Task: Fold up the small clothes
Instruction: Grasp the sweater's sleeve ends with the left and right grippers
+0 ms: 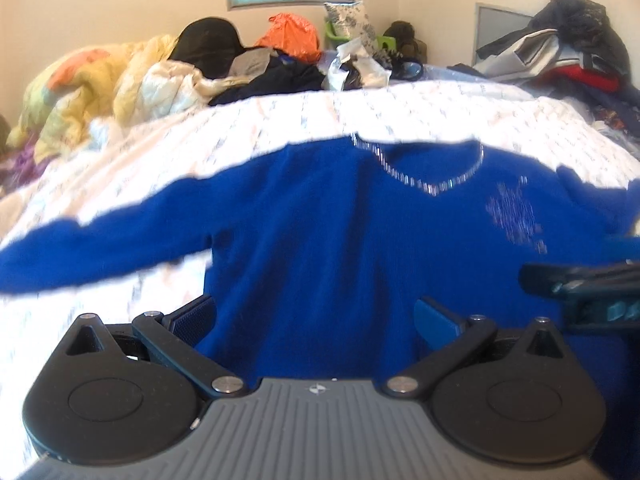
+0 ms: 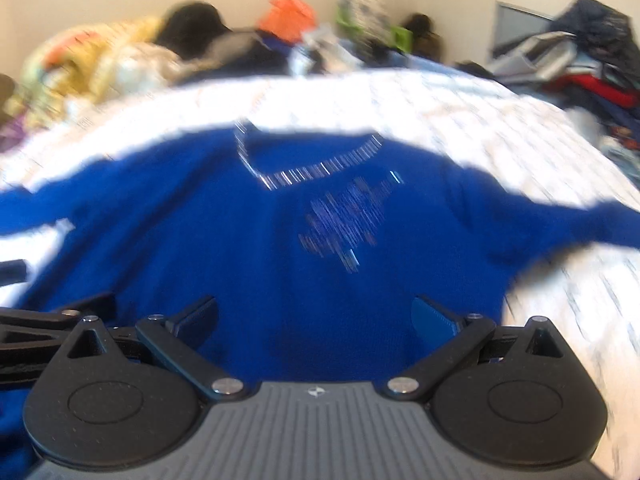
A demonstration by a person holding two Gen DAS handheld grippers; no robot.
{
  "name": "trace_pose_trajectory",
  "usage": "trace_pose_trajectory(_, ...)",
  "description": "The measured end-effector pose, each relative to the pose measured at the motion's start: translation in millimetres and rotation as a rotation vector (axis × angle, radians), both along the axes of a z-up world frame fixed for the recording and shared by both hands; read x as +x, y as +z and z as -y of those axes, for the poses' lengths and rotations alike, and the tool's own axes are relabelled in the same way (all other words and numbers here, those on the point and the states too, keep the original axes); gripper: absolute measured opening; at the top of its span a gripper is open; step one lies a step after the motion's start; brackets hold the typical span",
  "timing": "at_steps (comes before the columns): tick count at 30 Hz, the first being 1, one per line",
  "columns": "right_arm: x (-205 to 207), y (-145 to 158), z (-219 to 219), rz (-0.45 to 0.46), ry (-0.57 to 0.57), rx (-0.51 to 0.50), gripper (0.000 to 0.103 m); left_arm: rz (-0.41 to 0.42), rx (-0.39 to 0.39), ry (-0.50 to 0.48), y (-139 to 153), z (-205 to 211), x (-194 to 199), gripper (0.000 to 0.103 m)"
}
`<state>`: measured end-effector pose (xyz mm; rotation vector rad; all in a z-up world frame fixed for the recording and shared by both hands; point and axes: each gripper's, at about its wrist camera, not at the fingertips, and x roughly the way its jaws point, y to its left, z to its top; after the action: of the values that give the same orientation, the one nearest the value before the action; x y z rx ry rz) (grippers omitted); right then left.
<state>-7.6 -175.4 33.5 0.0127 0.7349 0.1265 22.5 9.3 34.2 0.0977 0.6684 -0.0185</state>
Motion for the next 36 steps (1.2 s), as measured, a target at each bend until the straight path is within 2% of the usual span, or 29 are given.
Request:
trace_pose_trajectory(4,43.3,26.5,26.2,0.012,0.118,0.123,0.103,0.029,0.040,-0.035,15.0,-4.1,46.7,0.103)
trace_pose_trajectory(6,72.5,31.1,39.9,0.015,0.177,0.149,0.103,0.055,0.062,-0.059,16.0,-4.4,75.4,0.103)
trace_pose_trajectory(9,125.7,26.2,55.0,0.014,0.208,0.064,0.103,0.046,0.113,-0.079,6.2,-5.6,128.7,0.103)
trace_pose_trajectory(12,177.2,9.6,69.5,-0.034,0.195,-0.034,0.103,0.028,0.166,-0.062,-0.1,-10.0,177.7,0.103)
trace_pose_trajectory(16,223.2,-15.5,83.7,-0.119,0.189,-0.114,0.103,-0.036,0.126,-0.073,-8.4,-24.8,230.2,0.103)
trace_pose_trajectory(18,231.7,-24.8,89.8,-0.158,0.209,-0.105,0.102,-0.098,0.106,-0.103,-19.4,-28.9,247.3,0.102)
trace_pose_trajectory(19,231.9,-30.3,92.6,-0.183,0.227,-0.077,0.100,-0.112,0.101,-0.118,-24.3,-29.9,251.3,0.093)
trace_pose_trajectory(20,229.7,-32.2,91.6,-0.192,0.246,-0.057,0.097,-0.096,0.071,-0.140,-25.1,-31.9,251.2,0.085)
trace_pose_trajectory(21,226.7,-31.4,90.9,-0.180,0.266,-0.060,0.088,-0.091,0.040,-0.163,-23.7,-33.3,252.3,0.060)
trace_pose_trajectory(22,224.6,-28.2,89.5,-0.174,0.286,-0.057,0.079,-0.097,0.008,-0.181,-22.0,-34.3,254.7,0.028)
trace_pose_trajectory(23,224.1,-24.8,88.7,-0.171,0.293,-0.054,0.058,-0.104,0.001,-0.175,-19.9,-31.6,257.5,0.012)
trace_pose_trajectory(24,224.7,-21.6,89.3,-0.168,0.288,-0.045,0.025,-0.108,0.021,-0.166,-19.1,-28.0,259.7,0.008)
trace_pose_trajectory(25,227.0,-17.5,91.7,-0.179,0.276,-0.020,0.012,-0.112,0.044,-0.173,-19.1,-23.9,261.0,0.007)
trace_pose_trajectory(26,232.3,-14.8,95.8,-0.203,0.278,0.019,0.007,-0.109,0.075,-0.184,-18.0,-19.1,261.0,0.007)
trace_pose_trajectory(27,237.3,-13.6,96.7,-0.209,0.285,0.036,0.006,-0.089,0.106,-0.183,-15.9,-15.9,259.5,0.007)
trace_pose_trajectory(29,242.1,-9.2,94.7,-0.186,0.275,0.006,0.006,-0.043,0.142,-0.158,-7.8,-17.1,257.9,0.007)
trace_pose_trajectory(32,255.7,8.1,90.8,-0.108,0.265,0.036,0.005,-0.008,0.143,-0.089,7.7,-35.1,264.2,0.007)
trace_pose_trajectory(34,271.5,15.6,83.1,-0.090,0.263,0.060,0.005,-0.017,0.156,-0.035,9.2,-50.5,274.5,0.007)
trace_pose_trajectory(36,287.3,8.0,69.5,-0.089,0.264,0.056,0.005,-0.065,0.187,0.017,-4.1,-60.9,285.4,0.007)
